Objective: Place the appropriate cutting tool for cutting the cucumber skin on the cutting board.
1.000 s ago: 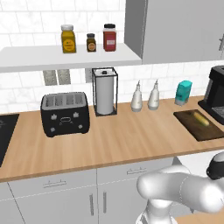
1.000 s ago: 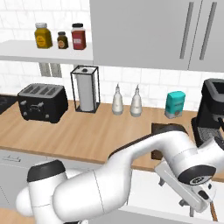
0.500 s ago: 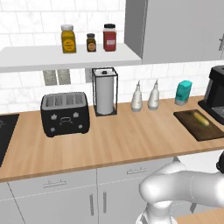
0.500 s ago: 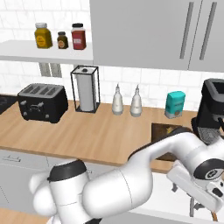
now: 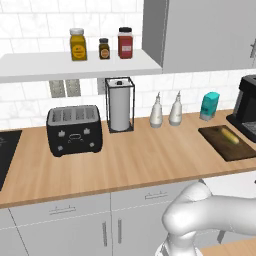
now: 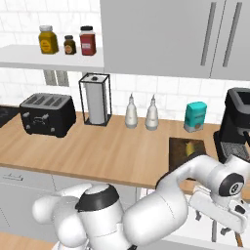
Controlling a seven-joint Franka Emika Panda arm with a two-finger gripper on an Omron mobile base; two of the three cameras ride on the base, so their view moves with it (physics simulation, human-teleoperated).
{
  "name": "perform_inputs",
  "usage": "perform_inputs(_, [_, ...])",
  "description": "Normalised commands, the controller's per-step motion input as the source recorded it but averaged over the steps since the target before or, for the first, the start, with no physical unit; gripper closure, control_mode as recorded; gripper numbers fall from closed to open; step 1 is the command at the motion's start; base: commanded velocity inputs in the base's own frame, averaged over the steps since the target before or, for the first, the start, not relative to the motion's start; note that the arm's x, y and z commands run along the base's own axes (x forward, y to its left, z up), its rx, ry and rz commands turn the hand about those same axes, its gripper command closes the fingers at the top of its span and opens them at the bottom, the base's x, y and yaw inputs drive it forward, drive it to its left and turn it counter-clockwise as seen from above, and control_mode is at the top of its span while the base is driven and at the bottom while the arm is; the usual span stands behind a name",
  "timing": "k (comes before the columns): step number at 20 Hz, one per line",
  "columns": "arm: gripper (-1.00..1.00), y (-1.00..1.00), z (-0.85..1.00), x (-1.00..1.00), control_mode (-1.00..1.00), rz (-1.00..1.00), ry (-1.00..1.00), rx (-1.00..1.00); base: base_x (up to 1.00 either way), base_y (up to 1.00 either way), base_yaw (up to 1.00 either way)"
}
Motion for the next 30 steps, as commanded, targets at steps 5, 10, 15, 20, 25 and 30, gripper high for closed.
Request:
perform_inputs(5, [-1.0,-0.24,-0.55,0.28,-1.0,0.1,0.03,0.01,0.0,0.0,0.0])
perform_inputs(10, [-1.0,-0.32,-0.48,0.2,-1.0,0.12,0.0,0.05,0.0,0.0,0.0])
perform_inputs(15, [-1.0,-0.24,-0.51,0.12,-1.0,0.12,0.0,0.04,0.0,0.0,0.0])
perform_inputs(20, [-1.0,-0.09,-0.52,0.02,-1.0,0.15,0.0,0.08,0.0,0.0,0.0])
perform_inputs(25, [-1.0,0.02,-0.43,-0.33,-1.0,0.13,0.0,0.08,0.0,0.0,0.0])
perform_inputs(30, [-1.0,0.2,-0.2,-0.6,-1.0,0.08,0.06,0.03,0.0,0.0,0.0])
